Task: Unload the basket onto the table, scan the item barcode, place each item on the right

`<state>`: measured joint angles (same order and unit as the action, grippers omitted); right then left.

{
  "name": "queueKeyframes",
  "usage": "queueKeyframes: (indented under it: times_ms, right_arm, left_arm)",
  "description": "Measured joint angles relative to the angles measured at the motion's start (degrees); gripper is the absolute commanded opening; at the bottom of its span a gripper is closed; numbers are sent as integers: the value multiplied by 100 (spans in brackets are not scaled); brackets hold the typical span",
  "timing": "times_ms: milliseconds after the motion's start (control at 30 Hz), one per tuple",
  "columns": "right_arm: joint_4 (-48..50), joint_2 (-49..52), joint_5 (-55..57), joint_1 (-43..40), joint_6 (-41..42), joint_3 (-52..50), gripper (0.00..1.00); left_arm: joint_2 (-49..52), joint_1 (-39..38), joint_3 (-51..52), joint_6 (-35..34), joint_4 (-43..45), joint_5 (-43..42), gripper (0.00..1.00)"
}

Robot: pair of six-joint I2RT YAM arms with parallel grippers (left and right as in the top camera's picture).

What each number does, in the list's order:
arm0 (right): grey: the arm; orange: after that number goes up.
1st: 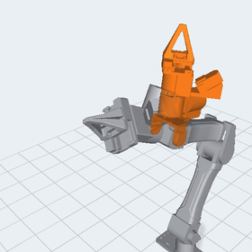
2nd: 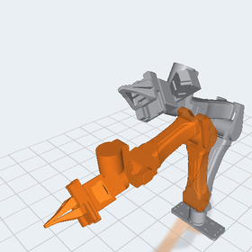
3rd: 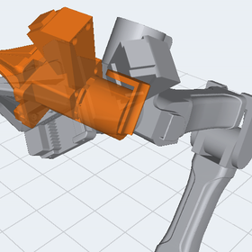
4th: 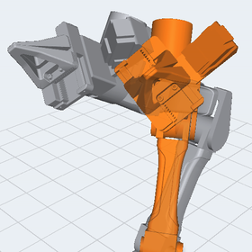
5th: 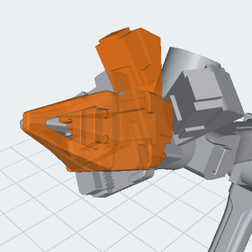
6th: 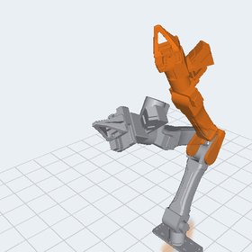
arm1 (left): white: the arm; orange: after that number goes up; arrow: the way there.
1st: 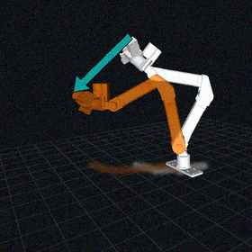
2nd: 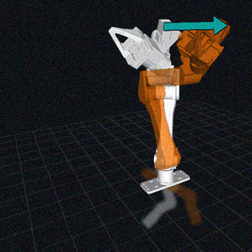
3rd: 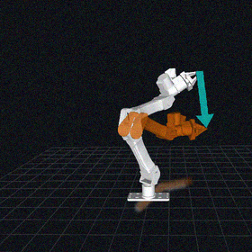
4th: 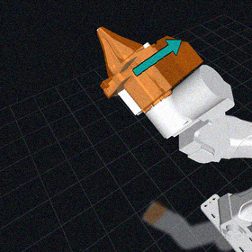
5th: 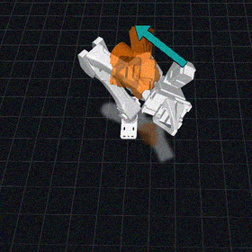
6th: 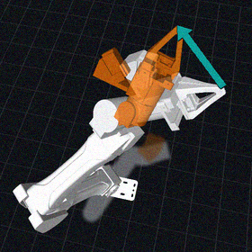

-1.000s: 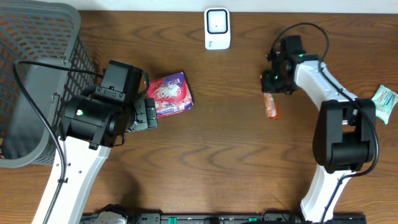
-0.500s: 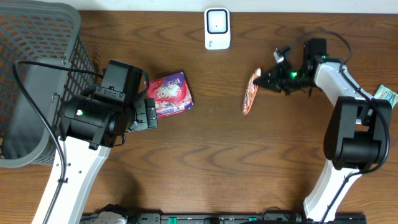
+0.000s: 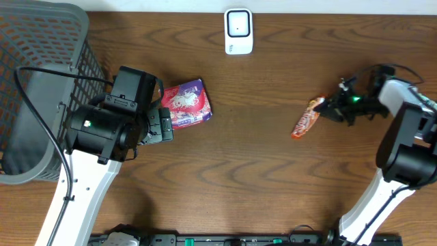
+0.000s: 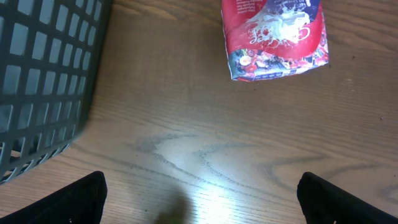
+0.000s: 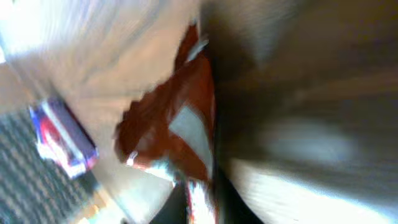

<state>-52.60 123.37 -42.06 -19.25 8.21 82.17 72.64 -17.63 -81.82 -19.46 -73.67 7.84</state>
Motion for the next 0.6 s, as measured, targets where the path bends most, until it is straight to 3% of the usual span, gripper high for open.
queueKeyframes:
  times_ms: [67, 133, 267, 433, 467, 533, 600]
  right_arm:
    - [-476, 0, 146, -90, -72, 334, 50]
    - [-920, 0, 315, -116, -151, 691, 53]
    - [-1775, 0, 695, -48, -289, 1388, 49]
    - [-2371, 0, 1244, 304, -516, 1764, 36]
    - [-2444, 0, 1399, 424, -533, 1764, 39]
    - [-2553, 0, 1784, 710, -525, 1751, 60]
    - [-2649, 0, 2177, 984, -518, 1725, 66]
  left_arm:
    - [0, 0, 0, 0, 0, 0, 98]
    - [0, 0, 0, 0, 0, 0, 98]
    - [0, 0, 0, 0, 0, 0, 98]
    - [0, 0, 0, 0, 0, 0, 98]
    - [0, 0, 0, 0, 0, 0, 98]
    - [0, 0, 0, 0, 0, 0, 98]
    - [0, 0, 0, 0, 2, 0, 98]
